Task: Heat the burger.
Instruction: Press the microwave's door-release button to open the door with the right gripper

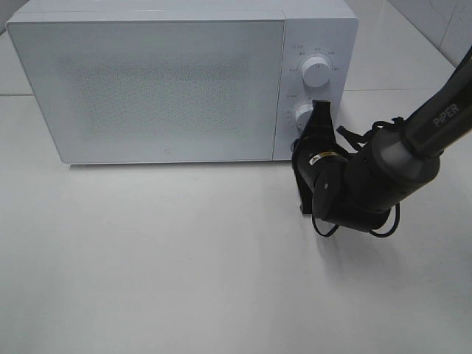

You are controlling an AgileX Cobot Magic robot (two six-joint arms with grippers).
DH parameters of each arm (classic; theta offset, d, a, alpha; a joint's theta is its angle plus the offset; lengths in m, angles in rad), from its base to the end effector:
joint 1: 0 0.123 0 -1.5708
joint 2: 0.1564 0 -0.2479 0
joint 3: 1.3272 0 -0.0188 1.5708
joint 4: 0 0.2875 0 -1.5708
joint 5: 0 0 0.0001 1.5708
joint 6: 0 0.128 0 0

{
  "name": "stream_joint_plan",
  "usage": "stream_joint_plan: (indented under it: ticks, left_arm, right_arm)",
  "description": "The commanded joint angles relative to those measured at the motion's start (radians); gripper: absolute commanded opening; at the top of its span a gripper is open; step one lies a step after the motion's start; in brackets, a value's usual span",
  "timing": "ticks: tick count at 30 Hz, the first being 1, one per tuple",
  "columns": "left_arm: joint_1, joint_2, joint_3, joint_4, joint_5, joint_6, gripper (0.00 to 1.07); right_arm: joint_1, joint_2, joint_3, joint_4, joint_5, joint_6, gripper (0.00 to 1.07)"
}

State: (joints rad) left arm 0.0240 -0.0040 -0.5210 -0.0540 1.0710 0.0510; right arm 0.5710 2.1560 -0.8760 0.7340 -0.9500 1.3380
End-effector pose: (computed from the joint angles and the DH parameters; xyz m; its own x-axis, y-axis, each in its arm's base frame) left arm 0.0942 -0.0038 0.2846 -0.4416 0.0145 -0.8971 0.0296 0.9996 0.0016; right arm 0.3661 0.1523 0.0048 0.0510 0.9983 0.0294 0.3160 -0.0440 0.9477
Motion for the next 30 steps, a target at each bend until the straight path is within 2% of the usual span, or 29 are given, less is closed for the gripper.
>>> stream_joint_plan:
  ticks: [1, 14, 30]
  left_arm:
    - [0.001, -0.018, 0.004, 0.000, -0.003, -0.001, 1.00]
    - [0.001, -0.018, 0.004, 0.000, -0.003, -0.001, 1.00]
    - [0.001, -0.018, 0.004, 0.000, -0.003, -0.001, 1.00]
  right_arm:
    - [-0.023, 0.001, -0.048, -0.019, -0.071, -0.014, 0.00]
    - [-0.024, 0.077, -0.182, -0.040, -0.230, -0.013, 0.00]
    - [-0.022, 0.058, -0.175, -0.033, -0.188, -0.047, 0.00]
